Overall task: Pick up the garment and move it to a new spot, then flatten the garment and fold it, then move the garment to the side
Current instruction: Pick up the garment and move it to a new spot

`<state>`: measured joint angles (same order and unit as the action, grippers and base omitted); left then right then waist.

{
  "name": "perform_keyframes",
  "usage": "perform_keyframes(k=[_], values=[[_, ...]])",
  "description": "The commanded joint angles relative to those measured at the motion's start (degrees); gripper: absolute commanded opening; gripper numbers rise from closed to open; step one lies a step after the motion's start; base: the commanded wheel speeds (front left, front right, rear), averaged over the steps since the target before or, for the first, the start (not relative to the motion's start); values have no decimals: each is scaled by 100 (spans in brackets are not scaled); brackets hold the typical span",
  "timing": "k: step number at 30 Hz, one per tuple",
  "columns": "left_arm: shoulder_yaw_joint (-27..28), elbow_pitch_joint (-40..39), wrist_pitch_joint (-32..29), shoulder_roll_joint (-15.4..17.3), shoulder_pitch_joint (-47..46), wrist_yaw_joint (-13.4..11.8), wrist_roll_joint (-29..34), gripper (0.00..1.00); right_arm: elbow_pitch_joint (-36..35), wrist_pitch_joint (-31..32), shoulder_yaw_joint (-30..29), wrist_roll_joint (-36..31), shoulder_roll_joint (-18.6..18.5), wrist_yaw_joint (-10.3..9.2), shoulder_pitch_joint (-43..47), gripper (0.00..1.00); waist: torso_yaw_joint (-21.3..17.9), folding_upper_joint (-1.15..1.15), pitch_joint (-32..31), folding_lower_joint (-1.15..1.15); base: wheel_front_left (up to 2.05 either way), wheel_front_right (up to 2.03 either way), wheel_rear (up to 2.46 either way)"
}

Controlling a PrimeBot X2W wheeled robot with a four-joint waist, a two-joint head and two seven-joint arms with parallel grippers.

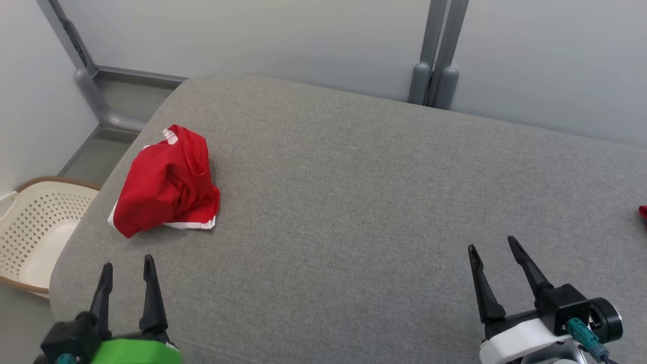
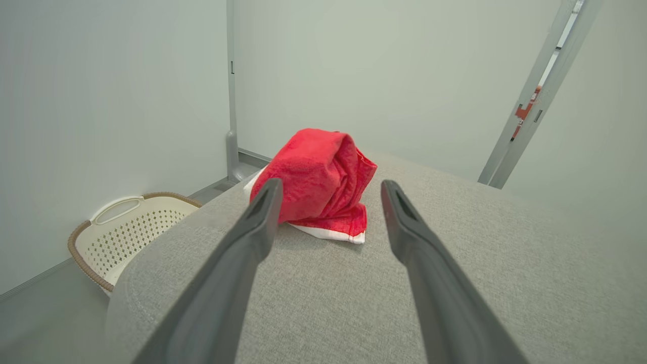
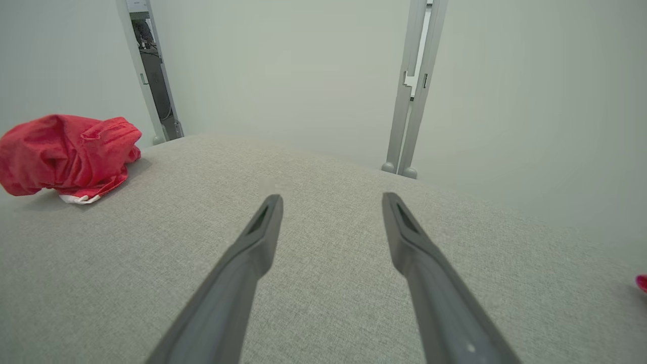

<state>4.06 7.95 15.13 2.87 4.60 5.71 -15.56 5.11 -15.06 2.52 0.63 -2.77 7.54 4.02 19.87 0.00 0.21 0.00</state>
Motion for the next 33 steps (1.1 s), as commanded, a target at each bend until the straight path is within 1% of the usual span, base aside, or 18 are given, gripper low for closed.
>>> perform_keyframes(k=[1, 2, 4, 7, 10, 12, 15, 18, 21, 22, 23, 24, 25, 29, 33], values=[[42, 115, 0, 7, -313, 45, 11, 100, -31, -15, -9, -60, -23, -10, -123, 100, 28, 0, 406, 0, 0, 0, 0], [48, 263, -1, 9, -456, 70, 25, 100, -56, -15, -8, -113, -23, -11, -168, 100, -3, 0, 537, 0, 0, 0, 0], [14, 721, -1, 139, -900, 100, 32, 100, -91, -15, 20, -218, -50, -11, -282, 100, -84, 0, 872, 0, 0, 0, 0], [-100, 1412, -110, 339, -1828, 143, -98, 100, -146, -15, 43, -309, -190, -10, -499, 100, -215, 0, 1413, 0, 0, 0, 0], [-37, 2139, -445, 556, -2711, 149, -226, 100, -179, -15, 67, -355, -346, -10, -724, 100, -338, 0, 1920, 0, 0, 0, 0], [-45, 2646, -780, 631, -3258, 164, -391, 100, -177, -15, 112, -359, -436, -10, -854, 100, -412, 0, 2182, 0, 0, 0, 0], [-74, 3390, -1240, 777, -3897, 165, -518, 100, -173, -15, 153, -364, -538, -11, -996, 100, -517, 0, 2449, 0, 0, 0, 0], [-21, 4110, -1479, 914, -4352, 156, -633, 100, -168, -15, 263, -331, -572, -10, -1135, 100, -667, 0, 2590, 0, 0, 0, 0], [25, 4739, -1662, 952, -4580, 162, -765, 100, -120, -15, 289, -278, -543, -10, -1198, 100, -798, 0, 2587, 0, 0, 0, 0], [0, 4880, -1680, 994, -4629, 164, -763, 95, -107, -16, 284, -269, -526, -11, -1210, 100, -830, 0, 2570, 0, 0, 0, 0], [2, 5043, -1670, 1034, -4675, 166, -782, 64, -88, -15, 267, -253, -493, -10, -1221, 100, -864, 0, 2531, 0, 0, 0, 0], [4, 5182, -1655, 1040, -4692, 168, -809, 12, -78, -15, 248, -250, -463, -10, -1216, 100, -883, 0, 2488, 0, 0, 0, 0], [-15, 5282, -1621, 1034, -4692, 170, -790, 0, -72, -16, 233, -233, -440, -10, -1200, 100, -895, 0, 2441, 0, 0, 0, 0], [-215, 5421, -1338, 1046, -4744, 182, -669, 0, 15, -16, 177, -177, -341, -10, -1018, 100, -870, 0, 2111, 0, 0, 0, 0], [-545, 5206, -1152, 1028, -4799, 188, -676, 0, 131, -15, 237, -96, -203, -10, -849, 100, -821, 0, 1626, 0, 0, 0, 0]])
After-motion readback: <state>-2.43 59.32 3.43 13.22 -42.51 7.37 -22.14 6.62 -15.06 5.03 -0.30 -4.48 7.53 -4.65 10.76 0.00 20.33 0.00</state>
